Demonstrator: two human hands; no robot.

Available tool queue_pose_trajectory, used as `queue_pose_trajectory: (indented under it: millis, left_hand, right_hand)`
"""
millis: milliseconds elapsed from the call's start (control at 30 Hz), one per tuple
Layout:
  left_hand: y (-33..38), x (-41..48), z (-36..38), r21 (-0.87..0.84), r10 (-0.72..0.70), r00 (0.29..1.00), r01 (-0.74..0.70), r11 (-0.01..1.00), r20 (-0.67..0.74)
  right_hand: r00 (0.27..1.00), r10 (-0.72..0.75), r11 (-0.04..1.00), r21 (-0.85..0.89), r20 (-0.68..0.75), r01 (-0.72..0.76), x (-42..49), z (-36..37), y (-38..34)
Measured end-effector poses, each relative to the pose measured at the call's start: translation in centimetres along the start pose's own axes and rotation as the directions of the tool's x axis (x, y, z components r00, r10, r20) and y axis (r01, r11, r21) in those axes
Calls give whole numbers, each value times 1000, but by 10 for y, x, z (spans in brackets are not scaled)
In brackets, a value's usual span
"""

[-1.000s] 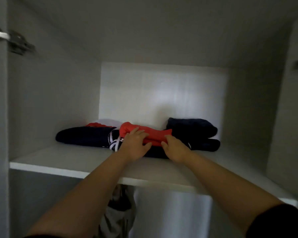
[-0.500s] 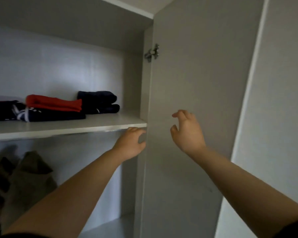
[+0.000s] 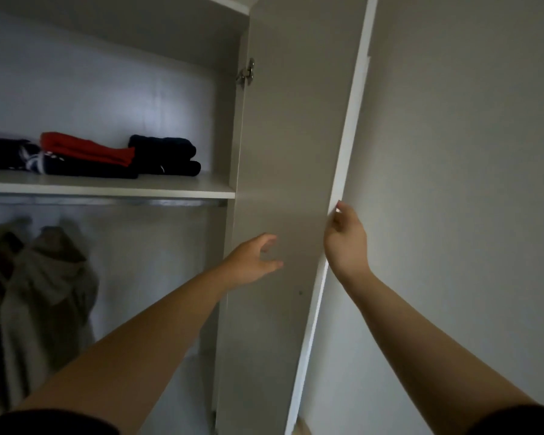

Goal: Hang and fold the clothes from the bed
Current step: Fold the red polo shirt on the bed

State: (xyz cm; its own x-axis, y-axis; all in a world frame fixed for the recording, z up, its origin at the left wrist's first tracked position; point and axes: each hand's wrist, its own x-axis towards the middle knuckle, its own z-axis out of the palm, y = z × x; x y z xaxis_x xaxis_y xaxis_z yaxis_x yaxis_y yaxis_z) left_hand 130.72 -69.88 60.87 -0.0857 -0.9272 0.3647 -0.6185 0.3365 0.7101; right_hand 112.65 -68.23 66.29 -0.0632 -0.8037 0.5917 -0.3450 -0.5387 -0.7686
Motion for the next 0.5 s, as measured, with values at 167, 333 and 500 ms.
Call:
queue_pose_trajectory:
  millis: [167, 333, 500]
  left_hand:
    - [-1, -49, 22, -122, -77, 995, 83, 989, 55]
    - [-39, -103, 3, 3, -213, 961, 217, 976, -173]
    - [-96, -137, -57, 106, -298, 853, 375, 921, -429]
  right_hand:
    - [982, -91, 970, 239, 163, 50, -13, 9, -4]
    - [881, -235, 939, 332, 410, 96, -32, 64, -21]
    - [737, -349, 926, 334, 579, 176, -45, 149, -31]
